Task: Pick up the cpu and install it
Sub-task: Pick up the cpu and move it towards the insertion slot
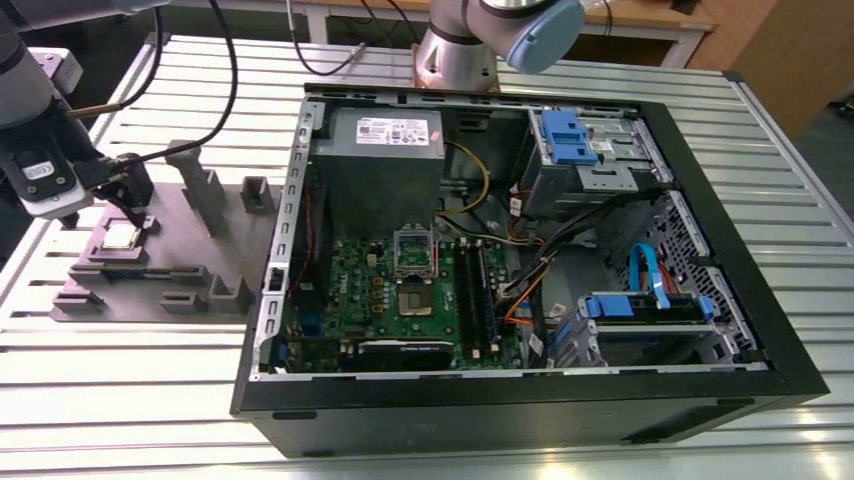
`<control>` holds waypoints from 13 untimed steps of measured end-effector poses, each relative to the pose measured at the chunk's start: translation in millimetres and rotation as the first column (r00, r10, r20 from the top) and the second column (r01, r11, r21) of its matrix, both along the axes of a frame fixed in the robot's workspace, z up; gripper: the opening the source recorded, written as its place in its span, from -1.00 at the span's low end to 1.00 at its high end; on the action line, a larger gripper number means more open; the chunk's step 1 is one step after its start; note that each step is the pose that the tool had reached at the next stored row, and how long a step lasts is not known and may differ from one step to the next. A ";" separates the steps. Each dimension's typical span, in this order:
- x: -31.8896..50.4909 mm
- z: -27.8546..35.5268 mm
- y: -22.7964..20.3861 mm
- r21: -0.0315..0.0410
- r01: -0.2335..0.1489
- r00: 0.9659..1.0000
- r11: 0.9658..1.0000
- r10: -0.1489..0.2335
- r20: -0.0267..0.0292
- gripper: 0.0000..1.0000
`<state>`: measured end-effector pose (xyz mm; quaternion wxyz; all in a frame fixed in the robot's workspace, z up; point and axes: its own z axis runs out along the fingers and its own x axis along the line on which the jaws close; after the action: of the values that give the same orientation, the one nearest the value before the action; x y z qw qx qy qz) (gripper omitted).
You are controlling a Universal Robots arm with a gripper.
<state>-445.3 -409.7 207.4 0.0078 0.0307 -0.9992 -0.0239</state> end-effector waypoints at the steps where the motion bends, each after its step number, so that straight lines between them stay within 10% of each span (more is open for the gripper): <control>1: 0.0 -0.1 0.0 0.000 0.000 1.000 1.000 0.000 0.000 0.53; 13: 1.5 -18.2 0.0 0.000 -0.007 1.000 1.000 0.007 0.000 0.53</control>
<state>-443.8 -409.6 189.2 0.0079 0.0343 -0.9991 -0.0239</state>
